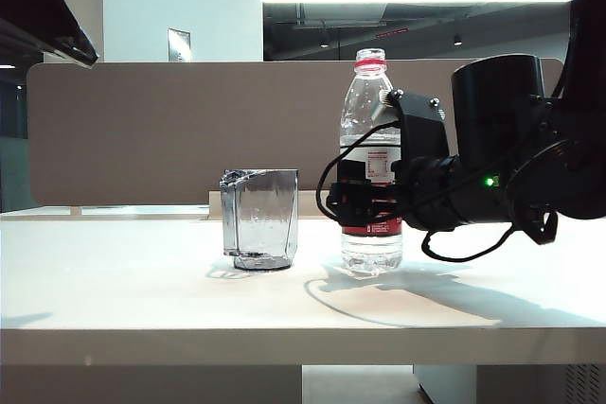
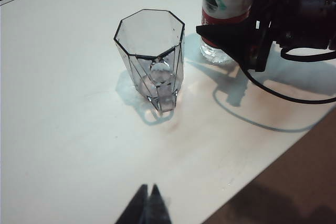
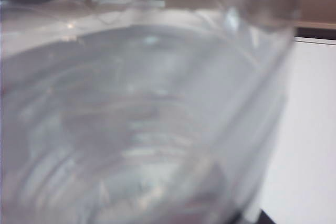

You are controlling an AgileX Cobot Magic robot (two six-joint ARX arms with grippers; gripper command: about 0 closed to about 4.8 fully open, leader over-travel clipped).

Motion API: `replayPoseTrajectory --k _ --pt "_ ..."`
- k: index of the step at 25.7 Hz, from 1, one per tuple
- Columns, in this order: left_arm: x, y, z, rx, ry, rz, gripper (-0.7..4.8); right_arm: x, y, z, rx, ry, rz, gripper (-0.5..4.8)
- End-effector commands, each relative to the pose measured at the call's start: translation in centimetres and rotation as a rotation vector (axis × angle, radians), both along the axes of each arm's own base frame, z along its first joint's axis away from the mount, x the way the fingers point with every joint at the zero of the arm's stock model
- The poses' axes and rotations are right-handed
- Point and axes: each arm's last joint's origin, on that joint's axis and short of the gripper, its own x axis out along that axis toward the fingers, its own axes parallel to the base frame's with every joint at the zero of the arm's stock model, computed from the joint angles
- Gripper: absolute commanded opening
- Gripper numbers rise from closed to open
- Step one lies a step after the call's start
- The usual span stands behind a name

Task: Pick up the mineral water bottle on the table and pour water into the mug until it's full.

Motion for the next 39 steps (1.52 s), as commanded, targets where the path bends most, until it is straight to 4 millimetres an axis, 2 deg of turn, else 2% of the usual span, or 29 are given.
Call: replayPoseTrajectory --k 1,12,15,20,22,24,28,31,36,39 --pt "0.0 0.0 0.2 -0.008 -0.011 0.001 -0.02 0.2 0.2 0.5 0.017 -0.023 0.003 4.12" --pt "0.0 0.0 0.2 -0.008 -0.011 0.001 -0.02 0.2 0.2 0.5 0.017 -0.023 0.004 4.08" --pt "0.0 0.0 0.2 -0.007 -0.011 0.002 -0.02 0.2 0.2 0.5 0.017 -0.024 0.001 3.64" --pt "0.0 0.0 0.2 -0.008 -0.011 0.001 -0.03 0.2 0.2 0.5 0.017 -0.024 0.001 3.55" --pt "0.0 0.0 0.2 -0.008 -0.011 0.001 -0.02 0.2 0.2 0.5 0.016 -0.024 0.001 2.92" --pt "0.0 0.0 0.2 -0.008 -0.011 0.001 -0.02 0.2 0.2 0.5 0.017 -0.024 0.001 2.58" --pt "0.0 0.0 0.2 -0.008 -0.011 0.002 -0.02 0.2 0.2 0.5 -0.007 -0.036 0.003 2.36" --pt "0.0 0.0 0.2 -0.008 -0.011 0.001 -0.02 0.2 0.2 0.5 -0.054 -0.062 0.007 1.91" --pt "0.0 0.0 0.2 -0.008 -0.011 0.001 -0.02 0.3 0.1 1.2 -0.065 -0.065 -0.008 1.91" --pt "0.0 0.0 0.2 -0.008 -0.011 0.001 -0.02 0.2 0.0 1.6 -0.158 -0.067 -0.028 1.91"
